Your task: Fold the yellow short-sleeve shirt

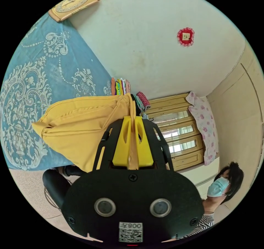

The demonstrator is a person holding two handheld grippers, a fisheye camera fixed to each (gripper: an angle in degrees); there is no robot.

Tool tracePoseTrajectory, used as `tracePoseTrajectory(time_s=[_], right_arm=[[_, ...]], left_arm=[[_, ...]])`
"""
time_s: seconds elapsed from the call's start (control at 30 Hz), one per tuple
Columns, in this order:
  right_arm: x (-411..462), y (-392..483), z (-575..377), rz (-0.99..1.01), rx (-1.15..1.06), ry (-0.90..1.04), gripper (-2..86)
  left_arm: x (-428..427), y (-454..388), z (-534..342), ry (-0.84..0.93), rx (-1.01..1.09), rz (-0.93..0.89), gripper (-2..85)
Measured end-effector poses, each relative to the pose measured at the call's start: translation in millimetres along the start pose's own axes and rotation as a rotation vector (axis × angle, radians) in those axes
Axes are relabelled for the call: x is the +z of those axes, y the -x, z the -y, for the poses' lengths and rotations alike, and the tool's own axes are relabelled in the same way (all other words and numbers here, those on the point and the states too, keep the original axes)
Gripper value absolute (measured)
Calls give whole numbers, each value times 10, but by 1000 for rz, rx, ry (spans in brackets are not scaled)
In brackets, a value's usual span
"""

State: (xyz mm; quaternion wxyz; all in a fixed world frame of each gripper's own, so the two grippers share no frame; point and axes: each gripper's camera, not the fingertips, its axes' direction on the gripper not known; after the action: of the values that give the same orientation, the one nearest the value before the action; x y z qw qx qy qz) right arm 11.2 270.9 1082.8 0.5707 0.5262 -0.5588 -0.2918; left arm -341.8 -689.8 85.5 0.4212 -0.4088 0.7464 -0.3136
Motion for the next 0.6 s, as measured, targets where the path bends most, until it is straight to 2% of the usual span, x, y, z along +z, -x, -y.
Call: tracePoseTrajectory(time_s=[0.2, 0.37, 0.5, 0.6], right_arm=[[-1338, 293, -209, -21, -62, -218, 2], [-2570, 765, -125, -67, -158, -402, 3], [-3522, 1464, 62, -176, -301, -522, 4], [-3952, 1854, 181, -278, -385, -538, 4]], left_arm=[[1578, -655, 384, 162, 1, -27, 21], [3390, -1394, 890, 307, 31, -93, 22], [4594, -1986, 1264, 387, 83, -158, 22], [5450, -2441, 1522, 434, 153, -188, 22]])
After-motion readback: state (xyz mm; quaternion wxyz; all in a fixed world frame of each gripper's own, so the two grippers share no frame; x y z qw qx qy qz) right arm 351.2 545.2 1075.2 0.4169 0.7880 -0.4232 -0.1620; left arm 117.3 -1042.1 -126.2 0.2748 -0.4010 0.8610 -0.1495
